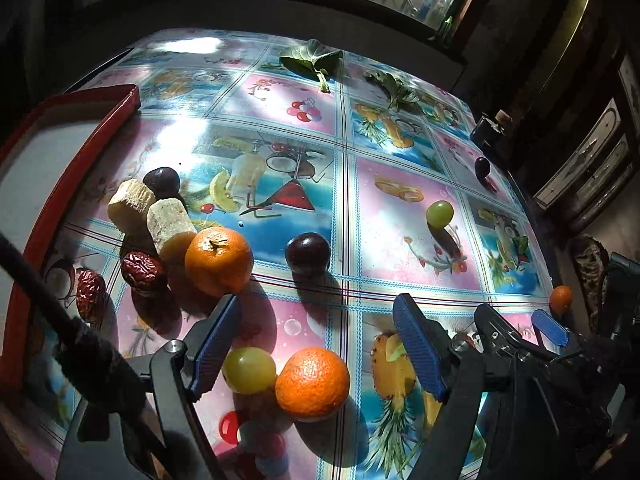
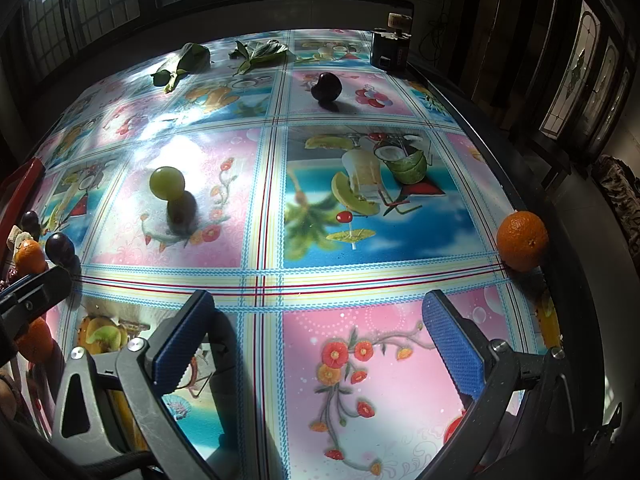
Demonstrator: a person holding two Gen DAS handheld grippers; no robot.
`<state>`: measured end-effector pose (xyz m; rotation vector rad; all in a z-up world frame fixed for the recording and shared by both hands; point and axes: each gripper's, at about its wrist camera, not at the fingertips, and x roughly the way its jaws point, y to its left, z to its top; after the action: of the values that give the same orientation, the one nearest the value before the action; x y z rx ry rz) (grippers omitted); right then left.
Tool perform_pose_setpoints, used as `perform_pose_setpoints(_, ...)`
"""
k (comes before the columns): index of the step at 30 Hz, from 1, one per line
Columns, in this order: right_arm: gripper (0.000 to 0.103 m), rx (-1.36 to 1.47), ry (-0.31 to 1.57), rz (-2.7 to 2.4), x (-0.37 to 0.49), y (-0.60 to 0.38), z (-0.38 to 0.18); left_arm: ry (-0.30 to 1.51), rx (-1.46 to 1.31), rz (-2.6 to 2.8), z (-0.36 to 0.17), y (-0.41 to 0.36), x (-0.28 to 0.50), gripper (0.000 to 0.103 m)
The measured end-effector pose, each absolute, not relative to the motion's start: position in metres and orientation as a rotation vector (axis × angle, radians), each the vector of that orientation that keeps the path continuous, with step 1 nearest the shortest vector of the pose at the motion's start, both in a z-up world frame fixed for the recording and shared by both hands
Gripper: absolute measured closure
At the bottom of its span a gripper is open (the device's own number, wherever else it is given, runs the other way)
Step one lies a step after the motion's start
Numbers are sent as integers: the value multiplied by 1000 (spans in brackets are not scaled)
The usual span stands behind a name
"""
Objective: Organize fruits
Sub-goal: 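Move the left tool toward the brown kiwi while the right tool approaches a mandarin orange, then grasp the brown kiwi with the left tool while the right tool grasps the mandarin orange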
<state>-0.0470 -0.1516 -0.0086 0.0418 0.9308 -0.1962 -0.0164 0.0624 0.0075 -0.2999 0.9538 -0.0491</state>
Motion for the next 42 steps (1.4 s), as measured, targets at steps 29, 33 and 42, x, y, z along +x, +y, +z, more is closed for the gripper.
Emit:
perform_pose_setpoints(29,1,444,870,173,-93,-144,40,934,-250,93,58,125,-115,25)
perform_pose_setpoints(33,1,345,814,176,-109,-126,65,944,-239,95,57,140,-131,25)
perform_pose_setpoints(42,0,173,865,151,-134,-95,72,965,-220,48,53,142,-152,25)
